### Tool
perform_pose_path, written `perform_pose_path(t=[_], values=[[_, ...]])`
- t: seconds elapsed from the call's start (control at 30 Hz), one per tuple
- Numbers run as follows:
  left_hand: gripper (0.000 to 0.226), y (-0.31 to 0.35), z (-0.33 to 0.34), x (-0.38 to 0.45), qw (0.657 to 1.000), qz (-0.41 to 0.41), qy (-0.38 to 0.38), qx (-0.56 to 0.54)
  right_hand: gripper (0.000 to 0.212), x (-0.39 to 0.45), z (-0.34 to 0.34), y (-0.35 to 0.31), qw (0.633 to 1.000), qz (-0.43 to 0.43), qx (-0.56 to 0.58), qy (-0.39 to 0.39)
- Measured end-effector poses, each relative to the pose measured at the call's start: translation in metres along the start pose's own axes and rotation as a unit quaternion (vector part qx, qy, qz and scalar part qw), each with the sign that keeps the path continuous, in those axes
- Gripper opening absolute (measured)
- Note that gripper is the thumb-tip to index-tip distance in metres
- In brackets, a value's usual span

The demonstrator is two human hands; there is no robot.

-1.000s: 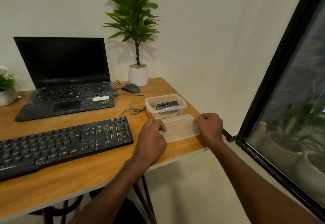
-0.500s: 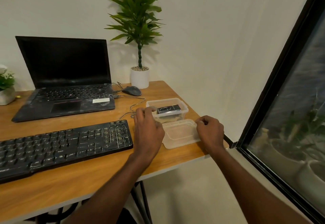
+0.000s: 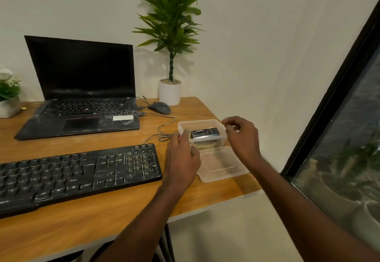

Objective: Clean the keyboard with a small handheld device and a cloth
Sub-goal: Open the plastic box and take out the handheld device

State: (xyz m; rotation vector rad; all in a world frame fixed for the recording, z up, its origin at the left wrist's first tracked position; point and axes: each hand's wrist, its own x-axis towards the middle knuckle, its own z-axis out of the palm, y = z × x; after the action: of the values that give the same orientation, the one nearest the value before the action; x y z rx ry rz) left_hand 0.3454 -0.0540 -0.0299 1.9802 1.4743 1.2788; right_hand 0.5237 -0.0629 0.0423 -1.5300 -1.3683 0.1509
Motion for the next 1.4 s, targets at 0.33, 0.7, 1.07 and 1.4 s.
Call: perform_pose_path(t=[0.33,0.7,1.07,1.4], values=[[0.065,0.004,0.0,0.002,0.999,-0.009,-0.026,0.038,0.022,0.074,0.044,-0.033,0.876,-0.087,-0.264,-0.394],[0.066,0.007,-0.001,0.001,0.998,-0.017,-0.031,0.044,0.032,0.078,0.05,-0.041,0.843,-0.088,-0.282,-0.45],[0.066,0.007,-0.001,0.001,0.998,-0.015,-0.03,0.049,0.027,0.071,0.051,-0.044,0.844,-0.111,-0.305,-0.427],[0.068,0.005,0.0,0.002,0.998,-0.015,-0.031,0.052,0.025,0.061,0.036,-0.035,0.943,-0.12,-0.127,-0.284]])
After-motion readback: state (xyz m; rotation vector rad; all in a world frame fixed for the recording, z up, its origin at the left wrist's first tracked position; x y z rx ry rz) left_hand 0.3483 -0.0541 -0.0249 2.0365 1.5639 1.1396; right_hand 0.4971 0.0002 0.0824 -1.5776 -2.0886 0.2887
